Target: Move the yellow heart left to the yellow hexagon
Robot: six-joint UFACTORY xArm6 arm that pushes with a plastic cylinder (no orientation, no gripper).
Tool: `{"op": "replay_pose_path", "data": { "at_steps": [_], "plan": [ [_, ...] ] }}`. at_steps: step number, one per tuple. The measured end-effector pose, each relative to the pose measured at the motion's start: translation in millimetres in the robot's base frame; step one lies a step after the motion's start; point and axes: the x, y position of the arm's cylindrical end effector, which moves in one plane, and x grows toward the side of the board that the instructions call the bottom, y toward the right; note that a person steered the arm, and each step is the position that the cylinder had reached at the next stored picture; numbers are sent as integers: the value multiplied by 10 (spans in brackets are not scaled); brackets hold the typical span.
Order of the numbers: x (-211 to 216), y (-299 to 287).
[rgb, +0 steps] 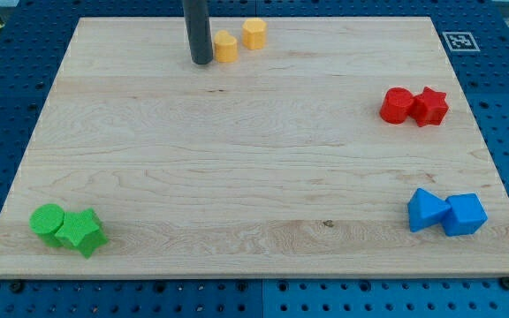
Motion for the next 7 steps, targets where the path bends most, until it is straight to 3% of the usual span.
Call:
{"op": "replay_pose_path", "data": {
  "at_steps": [2,7],
  "plan": [
    [-1,416],
    [-187,471]
  ]
}}
